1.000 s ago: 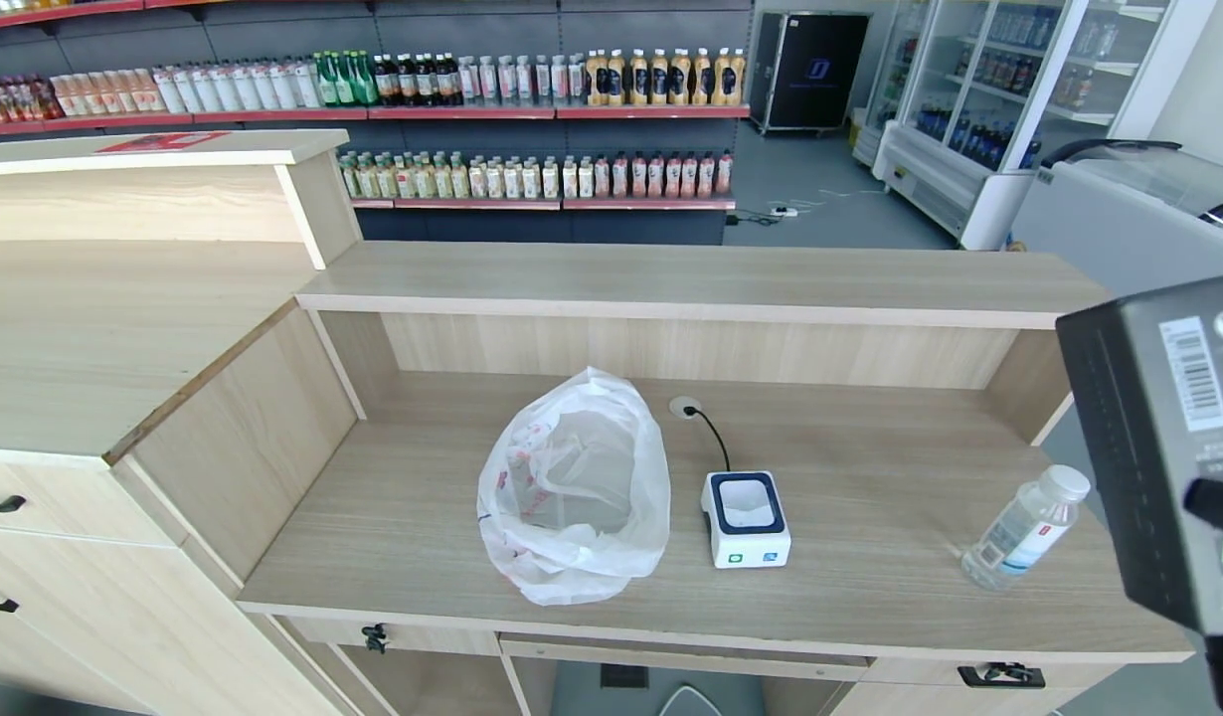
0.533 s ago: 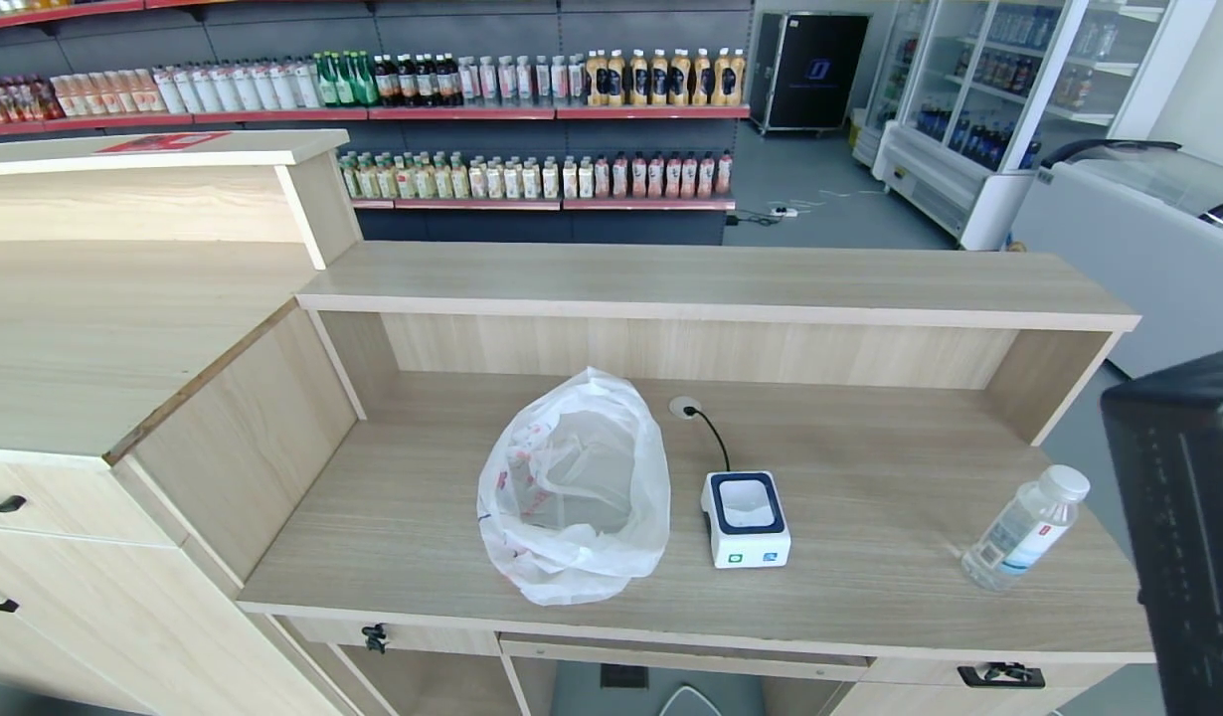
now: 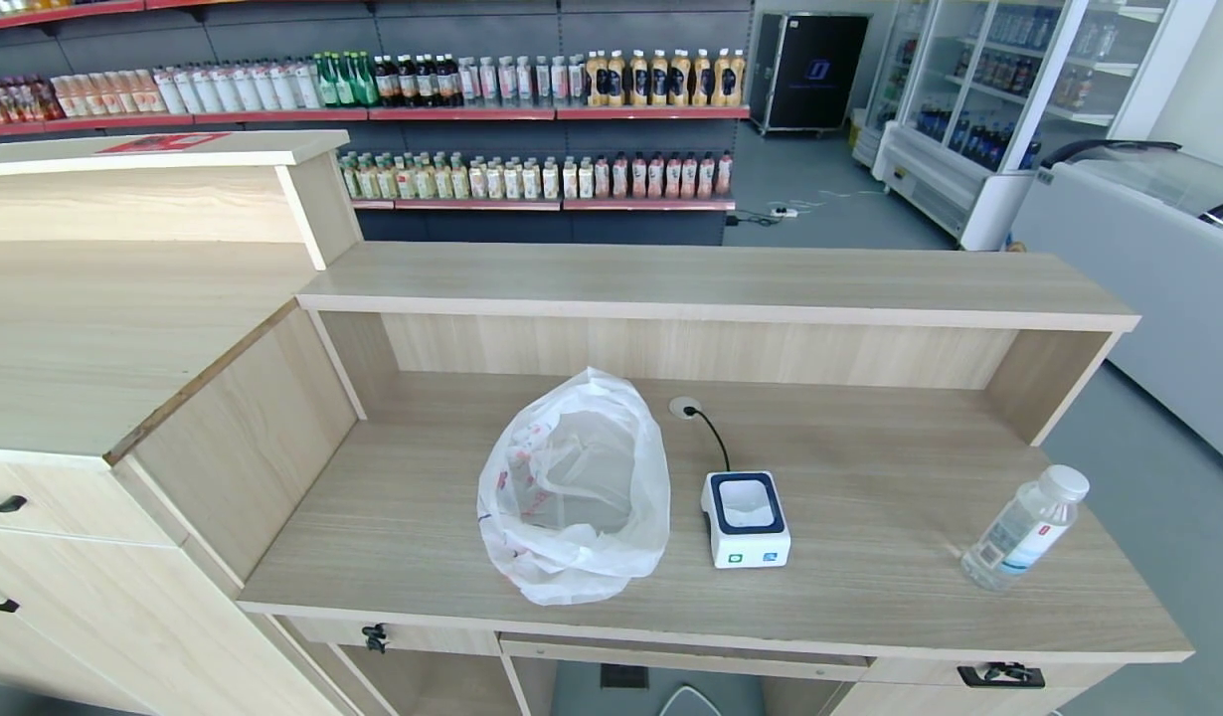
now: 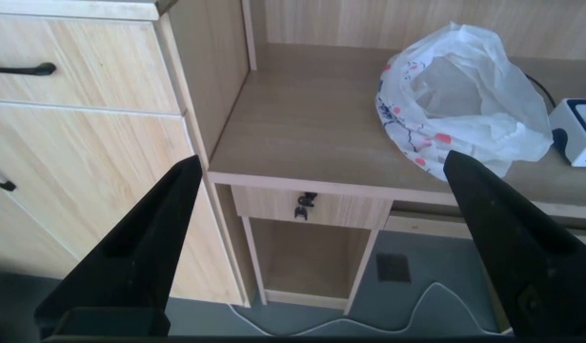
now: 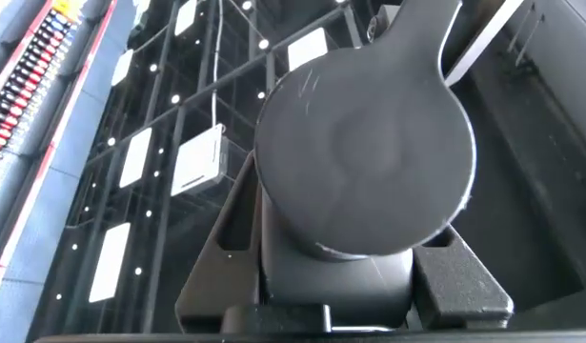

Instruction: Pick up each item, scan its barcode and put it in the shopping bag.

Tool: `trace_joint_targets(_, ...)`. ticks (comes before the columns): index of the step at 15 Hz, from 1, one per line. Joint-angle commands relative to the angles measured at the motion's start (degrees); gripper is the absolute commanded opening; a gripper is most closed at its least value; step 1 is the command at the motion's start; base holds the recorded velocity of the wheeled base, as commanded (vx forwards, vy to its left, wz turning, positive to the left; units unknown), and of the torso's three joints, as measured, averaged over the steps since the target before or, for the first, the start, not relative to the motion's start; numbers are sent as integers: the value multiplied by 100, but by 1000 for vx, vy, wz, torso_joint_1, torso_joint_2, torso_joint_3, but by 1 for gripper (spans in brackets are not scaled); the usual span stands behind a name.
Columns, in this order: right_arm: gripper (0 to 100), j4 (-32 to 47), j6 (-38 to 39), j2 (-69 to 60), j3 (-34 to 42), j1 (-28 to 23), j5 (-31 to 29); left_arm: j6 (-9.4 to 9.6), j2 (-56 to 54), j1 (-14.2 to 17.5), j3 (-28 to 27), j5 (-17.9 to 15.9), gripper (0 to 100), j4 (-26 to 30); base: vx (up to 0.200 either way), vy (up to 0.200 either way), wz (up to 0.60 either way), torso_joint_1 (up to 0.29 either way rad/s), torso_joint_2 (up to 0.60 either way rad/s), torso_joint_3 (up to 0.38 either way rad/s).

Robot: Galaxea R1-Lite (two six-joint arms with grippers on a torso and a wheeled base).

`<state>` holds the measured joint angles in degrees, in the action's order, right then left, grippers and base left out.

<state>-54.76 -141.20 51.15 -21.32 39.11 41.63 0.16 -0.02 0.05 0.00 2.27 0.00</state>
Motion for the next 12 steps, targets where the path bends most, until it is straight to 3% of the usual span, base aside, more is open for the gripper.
trace_joint_targets(1,0,0,-12,35,23,9,3,2,2,4,0,2,100,0,0,0,0,0,0,0)
trace_joint_targets(12,0,36,31,26,32,71,12,2,2,4,0,2,100,0,0,0,0,0,0,0)
